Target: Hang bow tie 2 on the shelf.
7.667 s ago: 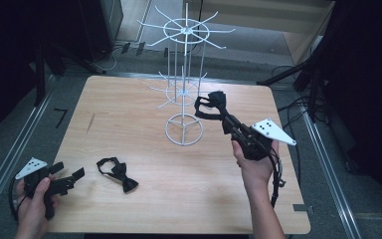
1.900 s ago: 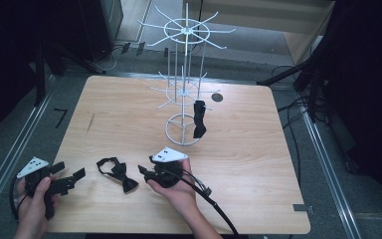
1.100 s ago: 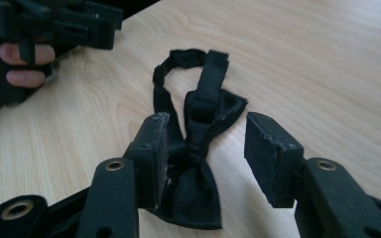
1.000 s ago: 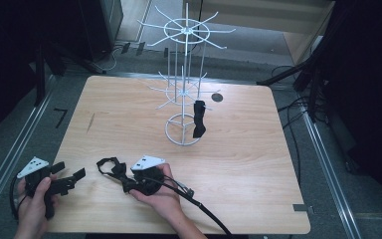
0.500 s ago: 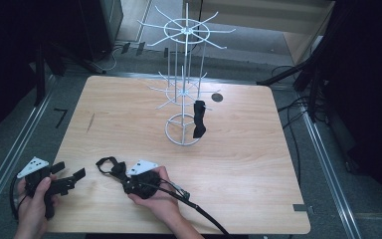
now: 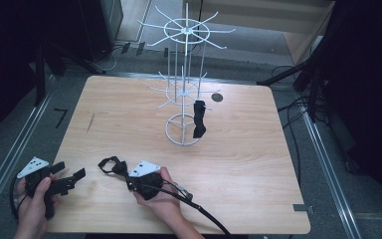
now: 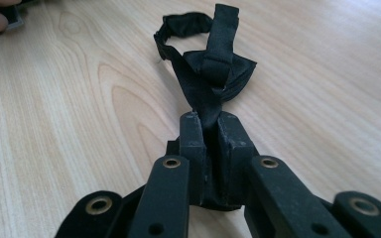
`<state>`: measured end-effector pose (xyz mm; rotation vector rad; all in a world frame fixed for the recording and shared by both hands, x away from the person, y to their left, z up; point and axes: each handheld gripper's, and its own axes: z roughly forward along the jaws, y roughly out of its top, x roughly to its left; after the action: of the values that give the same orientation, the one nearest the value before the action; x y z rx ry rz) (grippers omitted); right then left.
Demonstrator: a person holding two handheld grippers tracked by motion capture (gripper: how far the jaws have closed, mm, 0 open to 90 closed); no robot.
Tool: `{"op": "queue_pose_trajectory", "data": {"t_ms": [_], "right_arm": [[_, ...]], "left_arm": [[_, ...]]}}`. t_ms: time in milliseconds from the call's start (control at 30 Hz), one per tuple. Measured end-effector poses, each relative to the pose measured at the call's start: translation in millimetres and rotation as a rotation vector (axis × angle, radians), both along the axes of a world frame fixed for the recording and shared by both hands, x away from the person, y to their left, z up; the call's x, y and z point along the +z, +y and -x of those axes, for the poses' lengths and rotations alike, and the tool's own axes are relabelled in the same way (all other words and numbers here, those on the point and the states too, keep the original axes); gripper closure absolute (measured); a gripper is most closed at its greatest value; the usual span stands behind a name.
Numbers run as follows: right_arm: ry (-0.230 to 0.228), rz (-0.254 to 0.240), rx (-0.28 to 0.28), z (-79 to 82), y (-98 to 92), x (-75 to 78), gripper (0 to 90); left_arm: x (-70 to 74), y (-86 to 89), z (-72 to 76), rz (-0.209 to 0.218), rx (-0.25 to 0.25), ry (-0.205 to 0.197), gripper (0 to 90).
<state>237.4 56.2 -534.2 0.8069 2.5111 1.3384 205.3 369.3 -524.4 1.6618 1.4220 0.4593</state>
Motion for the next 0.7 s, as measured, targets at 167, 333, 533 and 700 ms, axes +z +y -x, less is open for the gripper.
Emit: {"op": "queue_pose_trajectory", "data": {"t_ms": [167, 333, 533, 700], "right_arm": [[-0.013, -0.031, -0.011, -2.0, -7.4, 8.6, 86.2], [-0.032, -0.050, -0.028, -2.4, -13.3, 15.5, 86.4], [-0.057, -0.067, -0.046, -3.4, -21.7, 22.2, 86.5], [-0.072, -0.079, -0.060, -3.9, -29.1, 27.4, 86.5]], "left_arm": [[-0.1, -0.1, -0.2, 0.000, -0.002, -0.001, 7.1], [-0.1, -0.1, -0.2, -0.001, -0.001, 0.000, 7.1], [-0.1, 0.1, -0.2, -0.002, -0.001, 0.001, 7.1], [-0.1, 0.1, -0.3, 0.000, -0.001, 0.001, 7.1]]}}
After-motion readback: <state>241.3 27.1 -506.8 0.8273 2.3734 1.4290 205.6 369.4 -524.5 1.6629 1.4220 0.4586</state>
